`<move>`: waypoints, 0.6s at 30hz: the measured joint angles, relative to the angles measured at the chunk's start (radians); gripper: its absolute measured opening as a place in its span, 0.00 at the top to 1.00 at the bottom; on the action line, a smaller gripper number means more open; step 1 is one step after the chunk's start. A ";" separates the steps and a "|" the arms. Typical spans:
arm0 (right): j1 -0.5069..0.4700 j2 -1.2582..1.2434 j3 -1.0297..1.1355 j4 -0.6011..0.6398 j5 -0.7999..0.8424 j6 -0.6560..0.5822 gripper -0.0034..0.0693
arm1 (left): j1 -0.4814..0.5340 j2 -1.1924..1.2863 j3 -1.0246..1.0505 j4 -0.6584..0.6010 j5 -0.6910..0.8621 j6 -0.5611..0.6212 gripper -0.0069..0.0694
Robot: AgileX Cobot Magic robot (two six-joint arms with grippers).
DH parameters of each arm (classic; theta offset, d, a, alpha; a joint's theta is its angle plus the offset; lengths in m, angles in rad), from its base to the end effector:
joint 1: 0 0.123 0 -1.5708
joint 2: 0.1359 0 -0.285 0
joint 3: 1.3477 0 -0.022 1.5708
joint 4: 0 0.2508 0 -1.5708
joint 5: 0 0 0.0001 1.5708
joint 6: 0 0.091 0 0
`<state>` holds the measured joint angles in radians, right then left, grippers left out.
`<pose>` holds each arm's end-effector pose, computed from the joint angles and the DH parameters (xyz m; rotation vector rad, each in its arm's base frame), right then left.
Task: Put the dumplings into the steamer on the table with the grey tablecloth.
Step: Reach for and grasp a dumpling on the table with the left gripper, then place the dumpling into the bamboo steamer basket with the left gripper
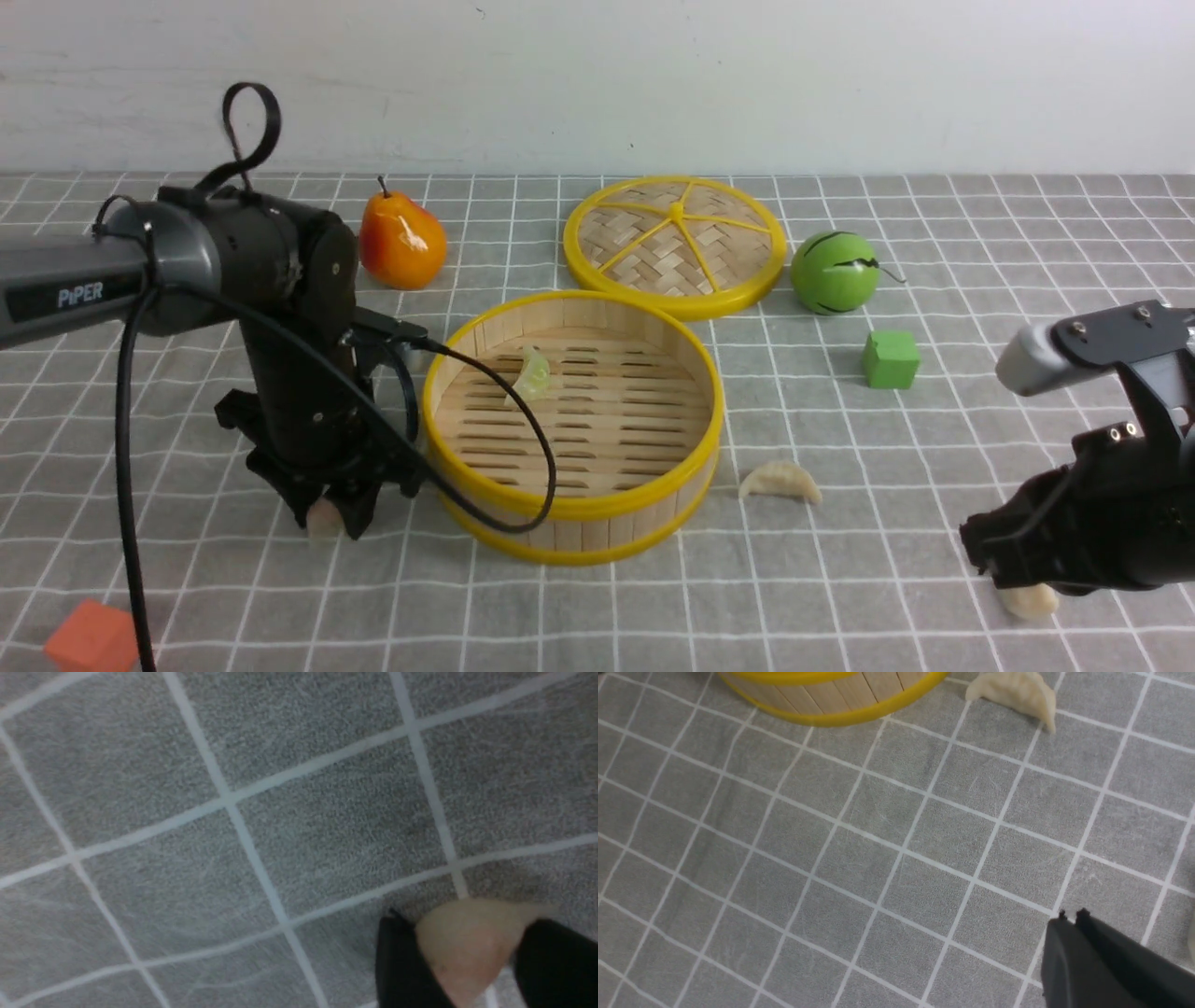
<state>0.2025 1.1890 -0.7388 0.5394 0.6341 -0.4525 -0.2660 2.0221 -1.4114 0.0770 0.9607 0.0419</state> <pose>0.2147 0.0724 0.2616 -0.3848 2.4649 0.4692 0.3816 -0.0980 0.1635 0.5295 3.0008 0.0837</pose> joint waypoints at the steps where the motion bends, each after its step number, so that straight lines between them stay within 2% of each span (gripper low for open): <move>1: 0.000 0.000 0.000 0.000 0.000 0.000 0.94 | 0.000 0.001 0.000 0.000 -0.001 -0.002 0.54; 2: 0.000 0.000 0.000 0.000 0.000 -0.002 0.94 | 0.000 0.001 -0.001 0.001 0.005 -0.036 0.62; 4: 0.000 0.000 0.000 0.001 0.001 -0.002 0.94 | 0.000 -0.009 -0.003 0.002 0.016 -0.076 0.66; 9: 0.000 0.000 0.000 0.002 0.004 -0.003 0.93 | 0.001 -0.103 -0.006 -0.011 0.052 -0.125 0.66; 12: 0.000 0.000 0.000 0.002 0.004 -0.003 0.93 | 0.002 -0.206 -0.048 -0.115 0.052 -0.159 0.66; 15: 0.000 0.000 0.000 0.004 -0.001 -0.003 0.92 | -0.003 -0.278 -0.083 -0.309 0.014 -0.136 0.67; 18: 0.000 0.000 0.000 0.010 -0.008 -0.003 0.92 | -0.026 -0.263 -0.086 -0.386 -0.035 -0.111 0.67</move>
<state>0.2025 1.1890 -0.7388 0.5492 0.6257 -0.4556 -0.2923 1.7595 -1.4972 -0.3090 0.9258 -0.0692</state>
